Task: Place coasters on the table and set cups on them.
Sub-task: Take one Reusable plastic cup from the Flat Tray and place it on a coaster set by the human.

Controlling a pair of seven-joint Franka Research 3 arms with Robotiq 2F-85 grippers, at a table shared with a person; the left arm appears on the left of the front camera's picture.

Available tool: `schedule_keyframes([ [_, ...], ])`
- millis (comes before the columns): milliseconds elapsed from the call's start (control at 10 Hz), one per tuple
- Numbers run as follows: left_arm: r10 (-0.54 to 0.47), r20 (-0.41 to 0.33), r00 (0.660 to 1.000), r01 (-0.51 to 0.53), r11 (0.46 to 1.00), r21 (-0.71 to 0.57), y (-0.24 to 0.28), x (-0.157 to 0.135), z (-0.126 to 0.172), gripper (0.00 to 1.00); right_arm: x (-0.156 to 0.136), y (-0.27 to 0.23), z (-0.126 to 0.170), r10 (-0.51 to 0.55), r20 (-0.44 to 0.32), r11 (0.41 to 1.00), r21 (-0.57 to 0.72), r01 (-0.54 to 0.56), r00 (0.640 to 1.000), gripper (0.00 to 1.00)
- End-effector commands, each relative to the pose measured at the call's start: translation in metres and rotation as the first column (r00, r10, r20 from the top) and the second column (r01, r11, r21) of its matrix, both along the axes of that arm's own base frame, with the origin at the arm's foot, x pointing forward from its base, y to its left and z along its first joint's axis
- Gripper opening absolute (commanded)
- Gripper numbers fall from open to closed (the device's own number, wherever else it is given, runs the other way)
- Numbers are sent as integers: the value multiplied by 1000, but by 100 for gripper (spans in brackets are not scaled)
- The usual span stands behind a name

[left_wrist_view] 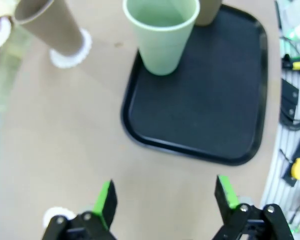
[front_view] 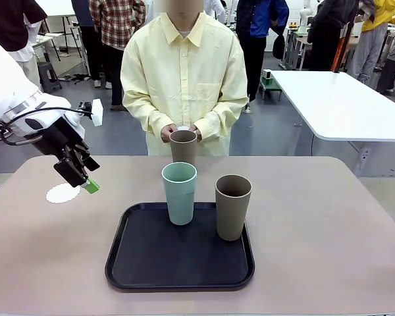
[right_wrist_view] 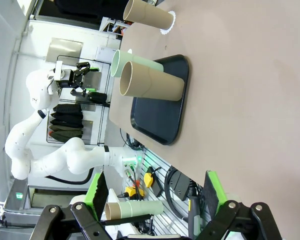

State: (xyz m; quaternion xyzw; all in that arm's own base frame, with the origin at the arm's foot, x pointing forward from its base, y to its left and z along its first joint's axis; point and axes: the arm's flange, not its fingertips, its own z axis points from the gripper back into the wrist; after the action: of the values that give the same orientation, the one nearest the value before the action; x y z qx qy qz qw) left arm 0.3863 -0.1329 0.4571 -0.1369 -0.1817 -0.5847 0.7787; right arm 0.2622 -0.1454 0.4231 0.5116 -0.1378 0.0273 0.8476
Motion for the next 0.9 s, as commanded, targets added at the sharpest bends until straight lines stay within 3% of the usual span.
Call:
schedule_keyframes([
  [0, 0, 0, 1000, 0, 1000, 1, 0, 0, 0, 100, 2, 0, 0, 0, 16, 1000, 17, 0, 1000, 100],
  [100, -97, 123, 988, 98, 995, -1, -9, 24, -4, 100, 2, 0, 0, 0, 16, 1000, 17, 0, 1000, 100],
  [200, -213, 87, 973, 222, 969, -107, -15, 40, -7, 100, 2, 0, 0, 0, 16, 1000, 17, 0, 1000, 100],
  [300, -335, 118, 935, 352, 919, -180, -16, 52, -9, 100, 2, 0, 0, 0, 16, 1000, 17, 0, 1000, 100],
  [600, -424, 57, 904, 404, 805, -435, 8, 84, -34, 100, 2, 0, 0, 0, 16, 1000, 17, 0, 1000, 100],
  [800, -385, 61, 921, 356, 764, -538, 19, 99, -71, 100, 2, 0, 0, 0, 16, 1000, 17, 0, 1000, 100],
])
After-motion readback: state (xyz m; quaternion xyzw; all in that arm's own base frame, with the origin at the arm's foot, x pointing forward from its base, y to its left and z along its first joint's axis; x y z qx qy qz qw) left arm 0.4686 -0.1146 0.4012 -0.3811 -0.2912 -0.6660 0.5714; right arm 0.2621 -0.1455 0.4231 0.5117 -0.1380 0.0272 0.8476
